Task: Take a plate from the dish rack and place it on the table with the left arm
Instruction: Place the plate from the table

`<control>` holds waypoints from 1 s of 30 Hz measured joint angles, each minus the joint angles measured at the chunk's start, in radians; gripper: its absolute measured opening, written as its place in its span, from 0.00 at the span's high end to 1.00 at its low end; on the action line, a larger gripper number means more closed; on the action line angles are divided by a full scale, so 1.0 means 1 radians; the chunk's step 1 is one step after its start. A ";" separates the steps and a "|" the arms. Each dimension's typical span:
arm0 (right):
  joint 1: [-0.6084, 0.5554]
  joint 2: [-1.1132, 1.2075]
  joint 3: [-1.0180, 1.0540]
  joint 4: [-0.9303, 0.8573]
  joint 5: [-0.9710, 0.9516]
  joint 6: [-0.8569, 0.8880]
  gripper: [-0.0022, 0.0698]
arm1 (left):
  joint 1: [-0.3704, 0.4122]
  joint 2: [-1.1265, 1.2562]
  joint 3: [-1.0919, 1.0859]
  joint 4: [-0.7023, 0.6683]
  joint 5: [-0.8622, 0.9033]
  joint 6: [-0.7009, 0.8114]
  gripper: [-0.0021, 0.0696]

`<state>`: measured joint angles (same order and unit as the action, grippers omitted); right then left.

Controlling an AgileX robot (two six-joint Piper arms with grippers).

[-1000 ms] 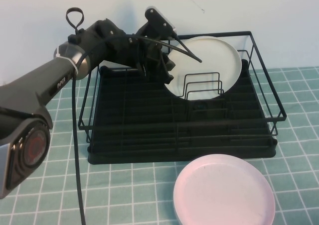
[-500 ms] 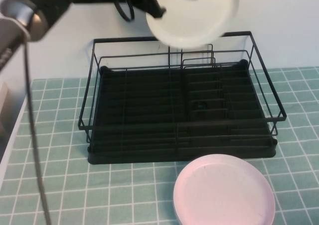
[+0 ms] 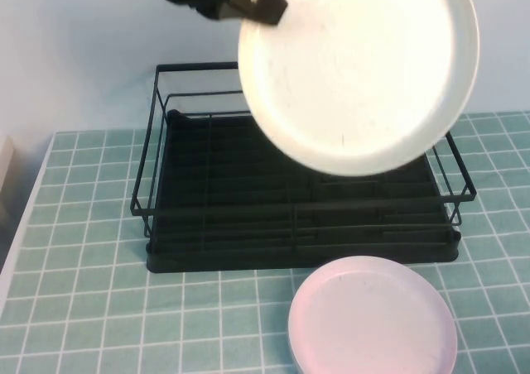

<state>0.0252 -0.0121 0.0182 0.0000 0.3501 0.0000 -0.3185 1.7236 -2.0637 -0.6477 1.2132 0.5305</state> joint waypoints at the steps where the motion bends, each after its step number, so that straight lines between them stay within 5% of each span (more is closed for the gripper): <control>1: 0.000 0.000 0.000 0.000 0.000 0.000 0.97 | -0.002 0.002 0.007 -0.002 0.022 -0.025 0.91; 16: 0.000 0.000 0.000 0.000 0.000 0.000 0.97 | -0.093 0.015 0.601 -0.056 0.004 -0.149 0.91; 30: 0.000 0.000 0.000 0.000 0.000 0.000 0.97 | -0.104 0.015 0.799 -0.195 -0.347 -0.193 0.91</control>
<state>0.0252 -0.0121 0.0182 0.0000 0.3501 0.0000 -0.4222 1.7386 -1.2650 -0.8426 0.8659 0.3377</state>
